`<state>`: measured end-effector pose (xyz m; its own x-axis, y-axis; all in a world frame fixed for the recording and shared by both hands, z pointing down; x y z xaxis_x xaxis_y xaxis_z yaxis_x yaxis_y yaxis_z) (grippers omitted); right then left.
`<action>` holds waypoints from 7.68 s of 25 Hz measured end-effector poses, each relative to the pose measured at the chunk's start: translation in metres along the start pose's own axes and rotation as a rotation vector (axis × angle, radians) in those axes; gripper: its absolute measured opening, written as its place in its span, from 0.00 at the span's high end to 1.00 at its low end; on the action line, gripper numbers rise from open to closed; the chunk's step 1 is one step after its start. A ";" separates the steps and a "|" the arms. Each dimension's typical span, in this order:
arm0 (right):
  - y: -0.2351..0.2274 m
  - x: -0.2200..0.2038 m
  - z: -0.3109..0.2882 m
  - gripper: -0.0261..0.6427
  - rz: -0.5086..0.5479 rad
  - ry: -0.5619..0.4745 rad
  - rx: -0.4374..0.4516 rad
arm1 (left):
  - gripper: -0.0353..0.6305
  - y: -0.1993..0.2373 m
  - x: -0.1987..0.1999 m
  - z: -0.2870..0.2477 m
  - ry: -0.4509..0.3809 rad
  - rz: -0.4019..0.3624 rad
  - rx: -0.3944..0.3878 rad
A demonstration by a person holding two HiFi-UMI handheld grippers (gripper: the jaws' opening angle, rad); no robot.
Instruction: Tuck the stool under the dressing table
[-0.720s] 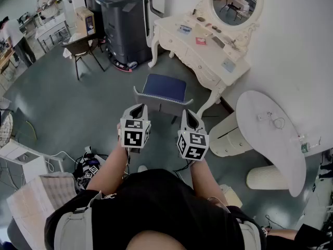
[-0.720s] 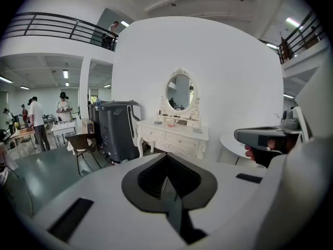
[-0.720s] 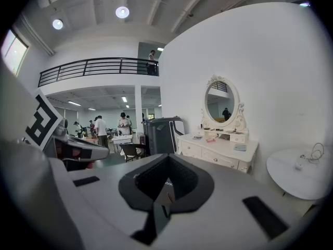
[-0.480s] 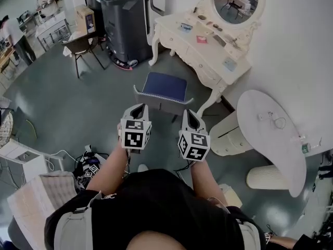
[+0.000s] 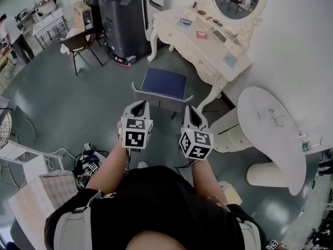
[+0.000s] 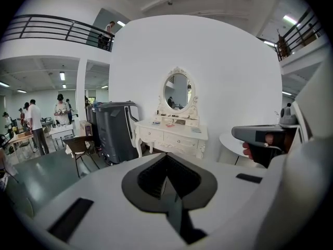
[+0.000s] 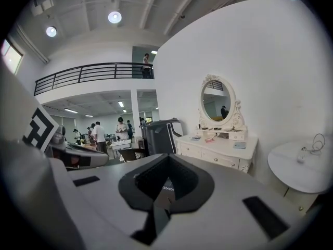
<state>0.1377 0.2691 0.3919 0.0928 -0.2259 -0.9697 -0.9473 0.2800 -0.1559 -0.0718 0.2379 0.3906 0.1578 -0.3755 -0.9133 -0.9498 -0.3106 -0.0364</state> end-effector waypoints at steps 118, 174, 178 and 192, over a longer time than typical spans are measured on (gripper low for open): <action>-0.086 -0.115 -0.333 0.61 -0.069 0.807 -0.011 | 0.65 0.193 -0.020 -0.409 0.575 -0.541 -0.651; -0.249 -0.044 -0.550 0.61 -0.195 0.713 -0.191 | 0.63 0.163 0.134 -0.735 0.625 -0.739 -0.873; -0.247 -0.045 -0.561 0.61 -0.216 0.698 -0.224 | 0.63 0.167 0.141 -0.749 0.616 -0.745 -0.890; -0.252 -0.036 -0.590 0.61 -0.237 0.689 -0.329 | 0.62 0.171 0.157 -0.783 0.581 -0.748 -0.897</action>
<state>0.1919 -0.3433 0.5768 0.1946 -0.8008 -0.5664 -0.9779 -0.1135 -0.1756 0.0016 -0.5576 0.5584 0.8736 -0.1096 -0.4741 -0.1078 -0.9937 0.0311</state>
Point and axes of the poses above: the fingertips, and each gripper's own axes: z backward along the fingers, y to its left, x out of its top, the point moved 8 cm from there along z, backward along the fingers, and after that the axes turned 6 degrees about x, right-handed, at the moved point
